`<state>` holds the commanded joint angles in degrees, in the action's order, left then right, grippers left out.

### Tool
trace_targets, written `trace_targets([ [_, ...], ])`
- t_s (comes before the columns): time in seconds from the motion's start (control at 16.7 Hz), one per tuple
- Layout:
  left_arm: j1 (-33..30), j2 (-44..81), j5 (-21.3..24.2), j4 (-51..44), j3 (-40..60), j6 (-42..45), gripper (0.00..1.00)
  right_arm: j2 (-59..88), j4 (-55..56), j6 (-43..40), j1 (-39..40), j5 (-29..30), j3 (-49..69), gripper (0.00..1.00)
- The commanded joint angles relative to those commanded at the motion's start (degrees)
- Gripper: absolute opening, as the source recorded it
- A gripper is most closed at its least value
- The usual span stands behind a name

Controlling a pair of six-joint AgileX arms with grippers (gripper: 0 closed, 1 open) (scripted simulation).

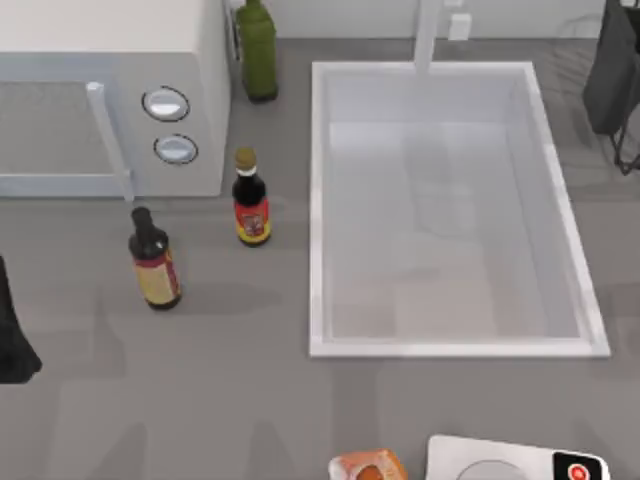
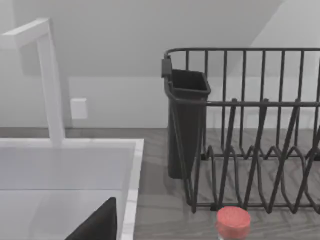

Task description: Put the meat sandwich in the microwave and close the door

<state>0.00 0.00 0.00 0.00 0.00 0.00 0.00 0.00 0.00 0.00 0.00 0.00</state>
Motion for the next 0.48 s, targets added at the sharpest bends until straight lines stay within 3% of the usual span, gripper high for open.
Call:
trace_targets([
  [0.24,-1.69,1.71,0.06,-1.0,1.65,0.82,1.0,0.0,0.0,0.0,0.0,0.0,0.0,1.0],
  [0.48,-10.95,12.17,0.3,-6.16,11.53,4.98,1.0,0.0,0.0,0.0,0.0,0.0,0.0,1.0],
])
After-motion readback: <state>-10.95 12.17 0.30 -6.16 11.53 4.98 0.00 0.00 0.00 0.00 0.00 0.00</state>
